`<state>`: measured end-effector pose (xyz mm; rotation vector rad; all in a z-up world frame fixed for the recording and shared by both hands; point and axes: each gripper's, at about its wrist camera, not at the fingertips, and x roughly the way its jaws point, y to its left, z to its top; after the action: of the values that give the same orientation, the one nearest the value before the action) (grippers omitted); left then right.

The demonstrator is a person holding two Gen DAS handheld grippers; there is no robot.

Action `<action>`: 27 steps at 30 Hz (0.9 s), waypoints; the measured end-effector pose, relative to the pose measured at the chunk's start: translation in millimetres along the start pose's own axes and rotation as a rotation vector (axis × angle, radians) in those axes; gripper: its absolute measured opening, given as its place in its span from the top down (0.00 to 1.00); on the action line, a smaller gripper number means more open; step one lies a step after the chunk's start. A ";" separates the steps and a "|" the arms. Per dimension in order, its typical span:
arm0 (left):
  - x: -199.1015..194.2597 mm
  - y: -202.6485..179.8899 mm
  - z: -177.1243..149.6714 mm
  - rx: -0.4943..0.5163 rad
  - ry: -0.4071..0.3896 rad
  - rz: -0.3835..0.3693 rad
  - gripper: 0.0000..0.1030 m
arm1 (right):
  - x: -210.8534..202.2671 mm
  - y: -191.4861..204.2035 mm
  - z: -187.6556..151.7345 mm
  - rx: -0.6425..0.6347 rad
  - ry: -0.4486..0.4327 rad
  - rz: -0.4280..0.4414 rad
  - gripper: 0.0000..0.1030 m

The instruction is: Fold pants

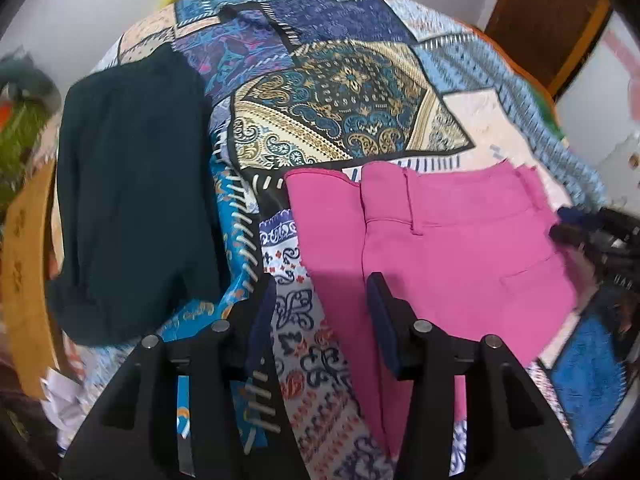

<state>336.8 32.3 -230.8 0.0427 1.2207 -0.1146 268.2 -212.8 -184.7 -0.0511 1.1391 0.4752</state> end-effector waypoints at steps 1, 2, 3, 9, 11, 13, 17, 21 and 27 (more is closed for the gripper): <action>-2.2 1.9 -1.0 -0.016 0.003 -0.025 0.53 | -2.7 0.5 -1.7 0.007 -0.007 0.007 0.57; -4.0 3.9 -2.5 -0.032 0.008 -0.057 0.52 | -6.4 0.3 -4.5 0.016 -0.016 0.014 0.52; -4.7 5.5 -3.9 -0.051 0.015 -0.091 0.50 | -8.5 0.3 -6.3 0.022 -0.020 0.016 0.48; 10.6 2.4 -2.7 -0.108 0.070 -0.177 0.44 | -3.8 -6.8 -12.6 0.087 0.000 0.048 0.44; 17.3 -0.7 -0.3 -0.110 0.087 -0.195 0.44 | 0.0 -6.2 -10.7 0.092 0.005 0.059 0.44; 22.8 -6.8 2.9 -0.093 0.095 -0.195 0.44 | 6.3 -3.9 -8.4 0.088 0.015 0.069 0.44; 28.3 -15.3 6.9 -0.047 0.088 -0.167 0.44 | 17.2 3.8 -4.1 0.060 0.017 0.062 0.44; 27.1 -14.9 6.4 -0.039 0.064 -0.163 0.55 | 22.5 5.9 -3.6 0.067 0.010 0.048 0.69; 15.6 -17.9 6.8 -0.023 0.021 -0.147 0.87 | 16.0 -3.5 -2.3 0.116 -0.019 0.076 0.89</action>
<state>346.4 12.9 -242.6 -0.0656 1.2450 -0.2285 272.9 -211.2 -200.4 0.0979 1.1508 0.4747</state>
